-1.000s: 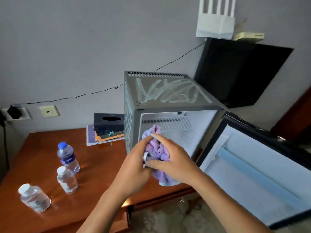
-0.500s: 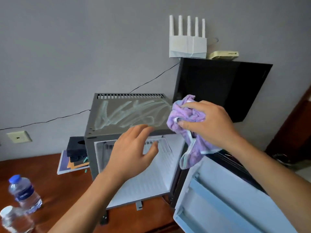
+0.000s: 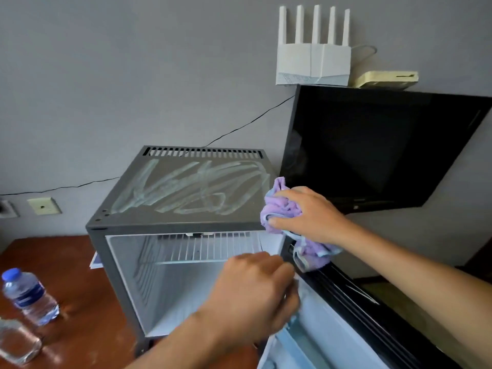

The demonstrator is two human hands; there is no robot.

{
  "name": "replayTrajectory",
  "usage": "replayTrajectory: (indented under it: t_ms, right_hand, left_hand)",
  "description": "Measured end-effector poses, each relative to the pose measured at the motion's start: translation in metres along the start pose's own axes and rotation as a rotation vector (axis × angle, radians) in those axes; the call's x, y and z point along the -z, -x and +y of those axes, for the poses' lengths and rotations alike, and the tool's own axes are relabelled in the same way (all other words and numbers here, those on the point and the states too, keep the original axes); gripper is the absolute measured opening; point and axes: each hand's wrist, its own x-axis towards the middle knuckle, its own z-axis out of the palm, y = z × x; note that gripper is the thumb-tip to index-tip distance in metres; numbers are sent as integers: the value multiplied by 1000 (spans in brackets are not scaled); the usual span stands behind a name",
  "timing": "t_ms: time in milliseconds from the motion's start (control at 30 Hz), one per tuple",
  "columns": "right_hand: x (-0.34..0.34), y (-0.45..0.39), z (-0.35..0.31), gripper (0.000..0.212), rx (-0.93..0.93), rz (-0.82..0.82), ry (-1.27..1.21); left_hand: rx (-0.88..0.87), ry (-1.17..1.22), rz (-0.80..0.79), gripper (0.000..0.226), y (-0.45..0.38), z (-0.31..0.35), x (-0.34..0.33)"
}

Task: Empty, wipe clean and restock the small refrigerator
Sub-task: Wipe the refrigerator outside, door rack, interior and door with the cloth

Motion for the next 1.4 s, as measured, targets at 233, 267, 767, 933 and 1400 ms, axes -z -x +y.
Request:
replayTrajectory:
  t_ms: [233, 267, 767, 933, 1400]
  right_hand:
    - [1, -3, 5, 18, 67, 9, -25]
    - [2, -1, 4, 22, 65, 21, -15]
    - [49, 135, -44, 22, -219, 434, 111]
    - [42, 183, -84, 22, -301, 528, 112]
    - [-5, 145, -151, 36, -325, 462, 140]
  left_hand:
    - [-323, 76, -209, 34, -17, 126, -69]
    - [-322, 140, -214, 35, -20, 132, -72]
    - [-319, 283, -376, 66, 28, 98, -10]
    - [-207, 343, -605, 82, 61, 61, 36]
    - [36, -48, -800, 77, 83, -84, 104]
